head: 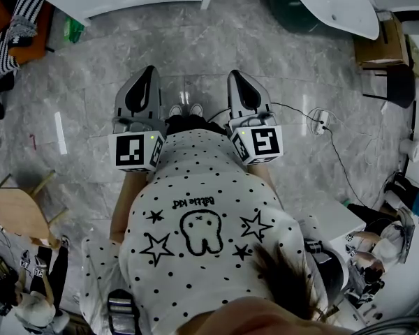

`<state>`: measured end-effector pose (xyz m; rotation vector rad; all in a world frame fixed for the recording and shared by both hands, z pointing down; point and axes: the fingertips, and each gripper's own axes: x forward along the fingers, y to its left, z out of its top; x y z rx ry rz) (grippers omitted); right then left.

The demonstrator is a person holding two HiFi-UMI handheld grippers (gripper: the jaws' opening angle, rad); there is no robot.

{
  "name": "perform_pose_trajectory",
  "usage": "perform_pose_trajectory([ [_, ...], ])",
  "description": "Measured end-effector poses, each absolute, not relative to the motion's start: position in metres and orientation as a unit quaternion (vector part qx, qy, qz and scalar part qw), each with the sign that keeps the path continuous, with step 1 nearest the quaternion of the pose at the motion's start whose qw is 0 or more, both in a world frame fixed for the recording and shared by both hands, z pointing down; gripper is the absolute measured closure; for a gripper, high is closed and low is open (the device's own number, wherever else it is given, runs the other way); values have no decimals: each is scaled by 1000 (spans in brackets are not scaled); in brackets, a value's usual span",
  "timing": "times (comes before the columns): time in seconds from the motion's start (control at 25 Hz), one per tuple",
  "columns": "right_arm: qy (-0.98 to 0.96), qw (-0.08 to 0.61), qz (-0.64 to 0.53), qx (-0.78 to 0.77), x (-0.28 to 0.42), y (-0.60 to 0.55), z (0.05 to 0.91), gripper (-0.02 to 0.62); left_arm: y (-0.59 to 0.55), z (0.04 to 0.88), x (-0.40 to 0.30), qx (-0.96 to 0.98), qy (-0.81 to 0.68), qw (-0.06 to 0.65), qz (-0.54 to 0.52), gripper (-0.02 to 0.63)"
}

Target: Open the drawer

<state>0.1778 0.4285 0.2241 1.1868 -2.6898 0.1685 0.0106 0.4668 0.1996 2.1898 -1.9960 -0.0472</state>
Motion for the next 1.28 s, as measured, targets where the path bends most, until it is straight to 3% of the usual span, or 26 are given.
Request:
perform_pose_trajectory([
  [0.76, -915, 92, 60, 389, 213, 399, 237, 581, 434, 209, 46, 738, -668, 89, -23, 601],
  [1.28, -897, 104, 77, 423, 173, 338, 244, 581, 373, 211, -12, 739, -665, 99, -34, 602],
])
